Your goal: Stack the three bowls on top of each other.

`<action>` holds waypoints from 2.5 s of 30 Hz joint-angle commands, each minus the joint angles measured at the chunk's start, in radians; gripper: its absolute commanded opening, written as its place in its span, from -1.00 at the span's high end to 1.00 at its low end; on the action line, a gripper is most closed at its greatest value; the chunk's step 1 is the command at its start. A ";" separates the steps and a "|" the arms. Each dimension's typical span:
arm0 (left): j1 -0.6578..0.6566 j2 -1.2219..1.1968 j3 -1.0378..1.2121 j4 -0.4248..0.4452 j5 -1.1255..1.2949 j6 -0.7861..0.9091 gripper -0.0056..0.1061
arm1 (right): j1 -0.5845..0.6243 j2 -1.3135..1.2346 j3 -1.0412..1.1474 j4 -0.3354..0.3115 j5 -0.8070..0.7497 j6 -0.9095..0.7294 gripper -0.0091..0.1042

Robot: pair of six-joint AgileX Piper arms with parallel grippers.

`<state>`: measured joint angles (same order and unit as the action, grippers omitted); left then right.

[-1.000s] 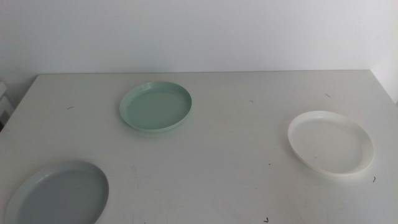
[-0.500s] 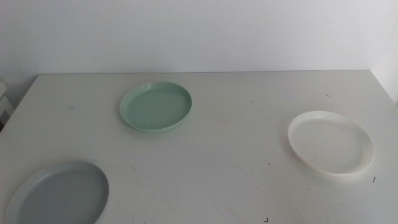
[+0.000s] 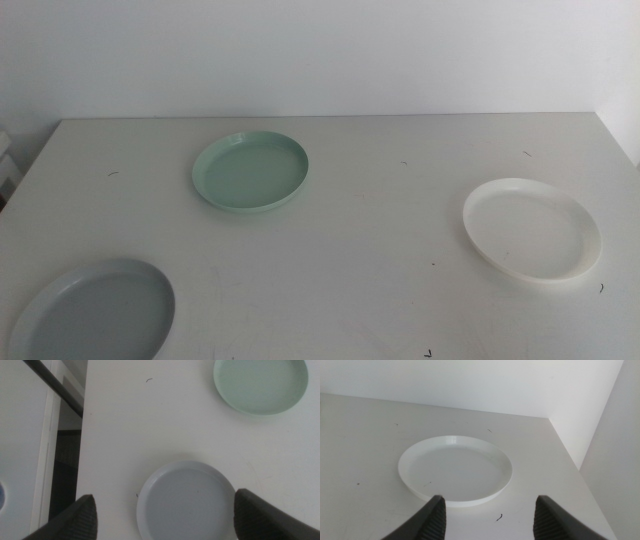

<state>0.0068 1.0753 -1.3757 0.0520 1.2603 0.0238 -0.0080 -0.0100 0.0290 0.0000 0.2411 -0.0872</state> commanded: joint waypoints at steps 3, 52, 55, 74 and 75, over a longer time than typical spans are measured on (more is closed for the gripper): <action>0.048 0.088 -0.117 -0.041 0.051 0.065 -0.98 | -0.008 -0.027 -0.007 -0.012 -0.076 -0.004 0.04; 0.333 0.627 0.382 -0.223 -0.461 0.475 -0.98 | -0.008 -0.027 -0.007 -0.012 -0.076 -0.004 0.04; 0.333 0.654 0.382 -0.223 -0.473 0.475 -0.98 | -0.008 -0.027 -0.007 -0.012 -0.076 -0.004 0.04; 0.331 0.680 0.382 -0.222 -0.491 0.541 0.63 | -0.008 -0.027 -0.007 -0.012 -0.076 -0.004 0.04; 0.331 0.680 0.382 -0.222 -0.491 0.541 0.74 | -0.008 -0.027 -0.007 -0.012 -0.076 -0.004 0.04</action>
<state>0.3372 1.7895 -0.9757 -0.1709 0.7778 0.5610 -0.0080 -0.0100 0.0290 0.0000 0.2411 -0.0872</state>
